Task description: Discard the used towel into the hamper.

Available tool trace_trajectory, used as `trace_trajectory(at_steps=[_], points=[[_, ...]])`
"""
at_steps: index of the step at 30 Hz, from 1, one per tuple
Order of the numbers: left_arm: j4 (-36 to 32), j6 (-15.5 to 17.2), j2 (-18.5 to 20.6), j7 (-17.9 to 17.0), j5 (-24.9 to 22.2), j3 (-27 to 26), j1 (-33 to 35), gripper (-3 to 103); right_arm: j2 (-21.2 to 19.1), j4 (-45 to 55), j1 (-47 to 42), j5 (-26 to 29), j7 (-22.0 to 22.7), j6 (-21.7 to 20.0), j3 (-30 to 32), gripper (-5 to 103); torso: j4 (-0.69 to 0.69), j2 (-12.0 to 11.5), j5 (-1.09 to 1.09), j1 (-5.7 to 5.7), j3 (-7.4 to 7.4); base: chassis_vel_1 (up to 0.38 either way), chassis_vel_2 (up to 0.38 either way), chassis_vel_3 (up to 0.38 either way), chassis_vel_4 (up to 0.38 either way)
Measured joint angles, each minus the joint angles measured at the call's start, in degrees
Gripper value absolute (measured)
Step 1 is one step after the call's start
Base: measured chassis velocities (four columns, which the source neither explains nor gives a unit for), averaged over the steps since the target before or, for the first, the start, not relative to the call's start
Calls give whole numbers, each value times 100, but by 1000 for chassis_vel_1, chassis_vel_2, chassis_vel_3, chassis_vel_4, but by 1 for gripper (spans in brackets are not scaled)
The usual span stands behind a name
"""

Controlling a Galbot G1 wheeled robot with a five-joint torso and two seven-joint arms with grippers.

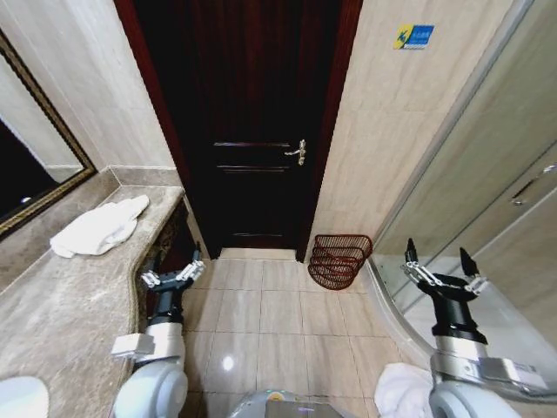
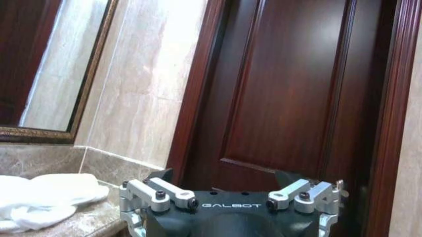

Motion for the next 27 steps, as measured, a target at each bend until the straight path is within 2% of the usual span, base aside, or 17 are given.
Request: trace_trajectory(at_steps=[7, 10, 13, 15, 18, 27], points=[[9, -23, -107, -8, 165, 170, 128, 100, -26, 0, 3, -10, -1, 55, 13, 100, 0, 0, 0, 0, 0, 0, 0, 0, 0], [21, -64, -113, 9, 341, 417, 259, 100, -16, 0, 28, -32, -1, 33, -22, 100, 0, 0, 0, 0, 0, 0, 0, 0, 0], [102, -228, -162, 104, 638, 650, 345, 100, 28, -1, 60, -113, 25, -60, -98, 100, 0, 0, 0, 0, 0, 0, 0, 0, 0], [122, -265, -161, 124, 661, 678, 354, 100, 29, -1, 65, -79, -3, -53, -107, 100, 0, 0, 0, 0, 0, 0, 0, 0, 0], [268, -390, -49, 194, 769, 995, 439, 100, 55, -23, 68, 64, -144, 107, -105, 100, 1, 0, 1, 0, 0, 0, 0, 0, 0], [627, -263, -119, 59, 865, 1300, 273, 100, 39, -9, -20, -107, -216, 228, 189, 100, 0, 0, 0, 0, 0, 0, 0, 0, 0]])
